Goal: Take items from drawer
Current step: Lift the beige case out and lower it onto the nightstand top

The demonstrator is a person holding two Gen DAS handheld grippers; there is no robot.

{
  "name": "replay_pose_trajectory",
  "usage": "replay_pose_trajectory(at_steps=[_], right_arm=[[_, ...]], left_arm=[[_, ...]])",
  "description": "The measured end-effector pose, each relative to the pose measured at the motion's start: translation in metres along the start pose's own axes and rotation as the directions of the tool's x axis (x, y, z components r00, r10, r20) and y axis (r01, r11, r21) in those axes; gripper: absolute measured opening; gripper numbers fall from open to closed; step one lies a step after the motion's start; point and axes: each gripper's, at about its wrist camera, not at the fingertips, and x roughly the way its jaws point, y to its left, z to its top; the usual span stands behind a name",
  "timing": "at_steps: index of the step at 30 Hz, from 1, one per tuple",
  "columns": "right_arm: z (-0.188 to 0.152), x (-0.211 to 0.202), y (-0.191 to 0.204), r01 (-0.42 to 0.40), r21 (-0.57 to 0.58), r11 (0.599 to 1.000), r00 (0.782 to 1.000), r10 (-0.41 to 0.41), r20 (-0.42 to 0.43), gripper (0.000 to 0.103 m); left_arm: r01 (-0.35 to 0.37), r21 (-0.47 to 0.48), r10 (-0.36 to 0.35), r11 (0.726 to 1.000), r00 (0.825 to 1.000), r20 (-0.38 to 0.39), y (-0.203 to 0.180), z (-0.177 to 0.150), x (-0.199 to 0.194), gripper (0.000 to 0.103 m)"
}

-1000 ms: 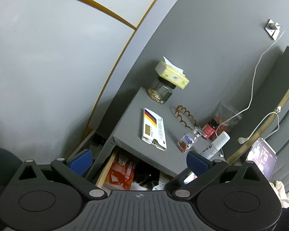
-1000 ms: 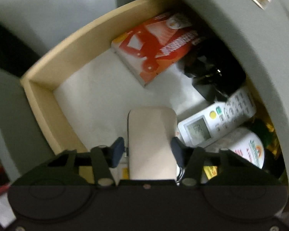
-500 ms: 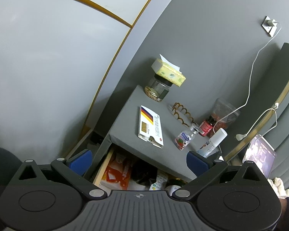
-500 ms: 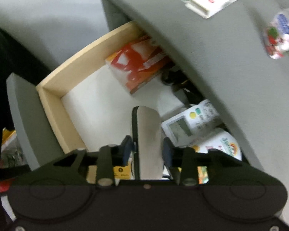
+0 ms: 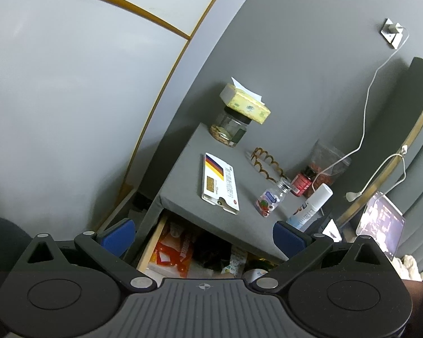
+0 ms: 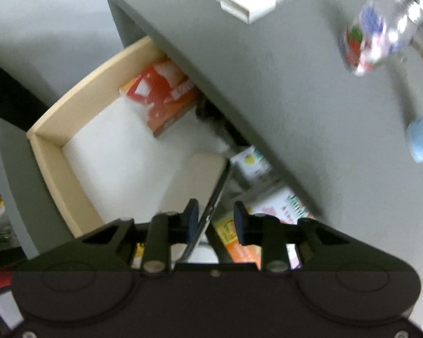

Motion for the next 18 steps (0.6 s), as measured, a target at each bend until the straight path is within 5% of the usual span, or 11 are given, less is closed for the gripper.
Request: replay_pose_trajectory(at_steps=[5, 11, 14, 18], right_arm=[[-0.003, 0.019, -0.007, -0.14, 0.16, 0.977, 0.99, 0.143, -0.003, 0.026], [-0.005, 0.06, 0.0, -0.172, 0.357, 0.918, 0.984, 0.178, 0.015, 0.045], [-0.004, 0.068, 0.005, -0.164, 0.393, 0.905, 0.984, 0.176, 0.006, 0.053], [-0.003, 0.077, 0.022, -0.126, 0.321, 0.938, 0.989, 0.143, -0.029, 0.062]], left_arm=[[-0.006, 0.001, 0.006, 1.0, 1.0, -0.002, 0.0, -0.001, -0.001, 0.103], [-0.002, 0.006, 0.002, 1.0, 1.0, -0.013, -0.002, -0.002, 0.0, 0.103], [0.0, 0.012, 0.0, 1.0, 1.0, -0.02, -0.003, -0.003, 0.002, 0.103], [0.006, 0.017, -0.005, 1.0, 1.0, -0.021, -0.004, -0.003, 0.001, 0.103]])
